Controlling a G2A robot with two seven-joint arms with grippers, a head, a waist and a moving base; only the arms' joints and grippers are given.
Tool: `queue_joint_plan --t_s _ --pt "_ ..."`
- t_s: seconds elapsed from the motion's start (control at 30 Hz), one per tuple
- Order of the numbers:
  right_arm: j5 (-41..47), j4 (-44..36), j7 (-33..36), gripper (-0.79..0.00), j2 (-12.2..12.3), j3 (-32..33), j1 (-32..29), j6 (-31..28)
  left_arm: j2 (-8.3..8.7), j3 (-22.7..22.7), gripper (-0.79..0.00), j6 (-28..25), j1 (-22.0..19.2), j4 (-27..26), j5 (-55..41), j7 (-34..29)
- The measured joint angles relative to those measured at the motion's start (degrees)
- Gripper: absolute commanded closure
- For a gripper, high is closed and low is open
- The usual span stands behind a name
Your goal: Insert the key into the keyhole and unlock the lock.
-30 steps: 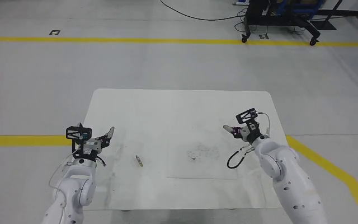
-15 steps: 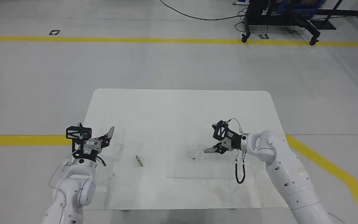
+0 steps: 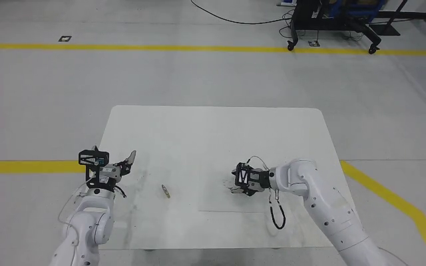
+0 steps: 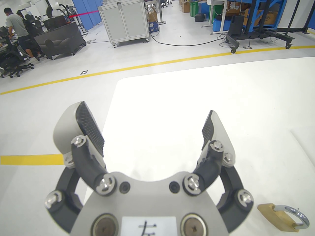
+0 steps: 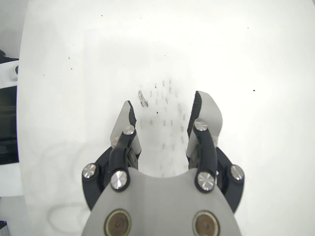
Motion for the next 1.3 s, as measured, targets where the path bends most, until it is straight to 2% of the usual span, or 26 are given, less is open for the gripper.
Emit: queue_joint_plan --t_s 0.1,0.2,0.47,0.7,0.9,1.3 --pt "-0.2 0.5 -0.5 -0.191 0.2 -1.5 0.7 0.0 0.00 0.0 -0.785 0.0 0.0 0.0 0.0 0.0" --pt "-0.3 0.8 -1.5 0.000 0.5 -3.1 1.6 0.0 0.00 0.0 -0.785 0.0 0.0 0.0 0.0 0.0" --pt "-3.1 0.8 -6.4 0.000 2.1 -6.3 3.3 0.0 0.00 0.0 -0.785 0.0 0.0 0.0 0.0 0.0" --pt "-7.5 -2.5 -12.7 0.000 3.8 -2.8 1.6 0.4 0.00 0.0 -0.785 0.0 0.0 0.0 0.0 0.0" --pt "-6.9 -3.2 -19.3 0.000 4.9 0.4 -0.2 0.0 0.00 0.0 -0.785 0.0 0.0 0.0 0.0 0.0" --pt "-5.8 -3.5 -20.5 0.000 4.8 0.1 -0.9 0.8 0.00 0.0 -0.785 0.0 0.0 0.0 0.0 0.0"
